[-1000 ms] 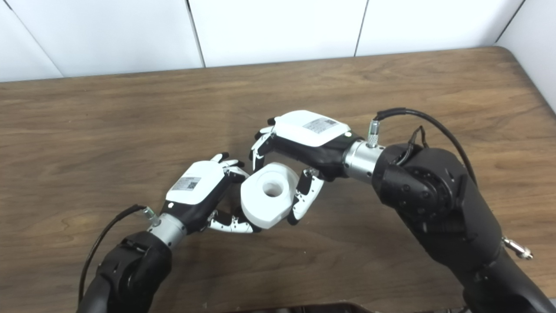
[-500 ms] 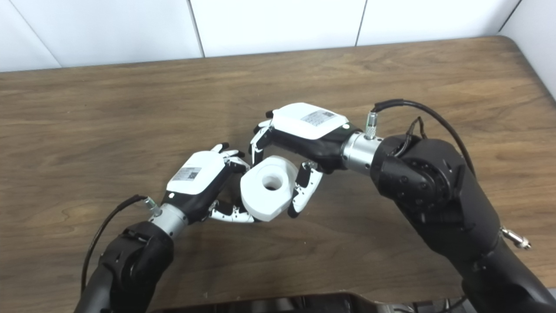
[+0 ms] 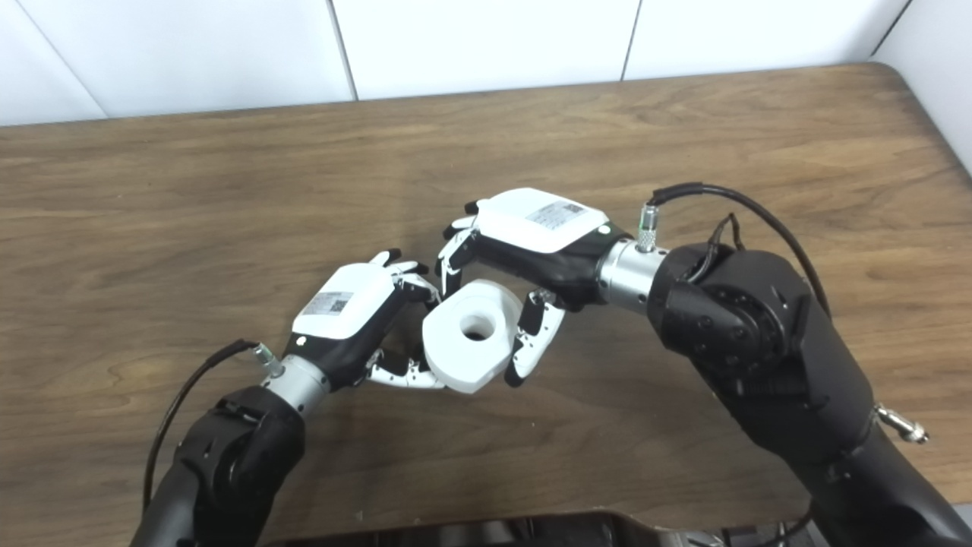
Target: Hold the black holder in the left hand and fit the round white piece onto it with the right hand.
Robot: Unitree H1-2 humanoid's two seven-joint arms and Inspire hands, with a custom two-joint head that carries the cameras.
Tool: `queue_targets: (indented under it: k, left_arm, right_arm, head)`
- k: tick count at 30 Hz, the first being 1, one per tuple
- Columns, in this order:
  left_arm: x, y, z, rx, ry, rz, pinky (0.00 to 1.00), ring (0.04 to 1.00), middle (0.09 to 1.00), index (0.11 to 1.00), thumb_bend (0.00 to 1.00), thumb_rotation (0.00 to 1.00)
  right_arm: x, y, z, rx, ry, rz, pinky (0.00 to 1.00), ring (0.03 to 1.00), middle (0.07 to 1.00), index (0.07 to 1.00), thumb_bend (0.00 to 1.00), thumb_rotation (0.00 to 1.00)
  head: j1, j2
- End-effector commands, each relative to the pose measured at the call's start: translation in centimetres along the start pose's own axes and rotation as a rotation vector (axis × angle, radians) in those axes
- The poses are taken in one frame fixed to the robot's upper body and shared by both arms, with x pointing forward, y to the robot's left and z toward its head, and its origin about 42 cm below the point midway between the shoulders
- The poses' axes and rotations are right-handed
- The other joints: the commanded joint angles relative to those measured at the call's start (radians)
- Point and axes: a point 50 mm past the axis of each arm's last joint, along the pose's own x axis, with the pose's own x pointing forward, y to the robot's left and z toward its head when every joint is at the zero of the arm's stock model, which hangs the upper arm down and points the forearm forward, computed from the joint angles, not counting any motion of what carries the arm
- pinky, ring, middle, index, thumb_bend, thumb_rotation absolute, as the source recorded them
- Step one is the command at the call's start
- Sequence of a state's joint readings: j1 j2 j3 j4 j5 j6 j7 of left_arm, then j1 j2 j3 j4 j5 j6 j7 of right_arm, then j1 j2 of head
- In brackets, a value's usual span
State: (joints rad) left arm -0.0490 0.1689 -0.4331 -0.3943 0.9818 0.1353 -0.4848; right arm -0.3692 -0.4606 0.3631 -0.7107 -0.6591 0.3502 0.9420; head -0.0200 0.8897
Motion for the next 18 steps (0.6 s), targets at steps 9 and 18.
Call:
queue_targets:
  k: [9, 18]
  left_arm:
    - [0.25, -0.1, 0.19, 0.015, -0.007, -0.017, 0.99, 0.886, 0.799, 0.487, 0.52, 0.06]
    - [0.25, -0.15, 0.25, 0.01, -0.011, -0.013, 0.99, 0.887, 0.793, 0.487, 0.52, 0.06]
  right_arm:
    - [0.26, -0.77, 0.32, -0.031, -0.022, -0.063, 1.0, 0.917, 0.794, 0.482, 0.53, 0.14]
    - [0.66, -0.71, 0.46, -0.03, -0.014, -0.065, 1.0, 0.92, 0.794, 0.482, 0.53, 0.14]
  head:
    - [-0.003, -0.002]
    - [-0.006, -0.004]
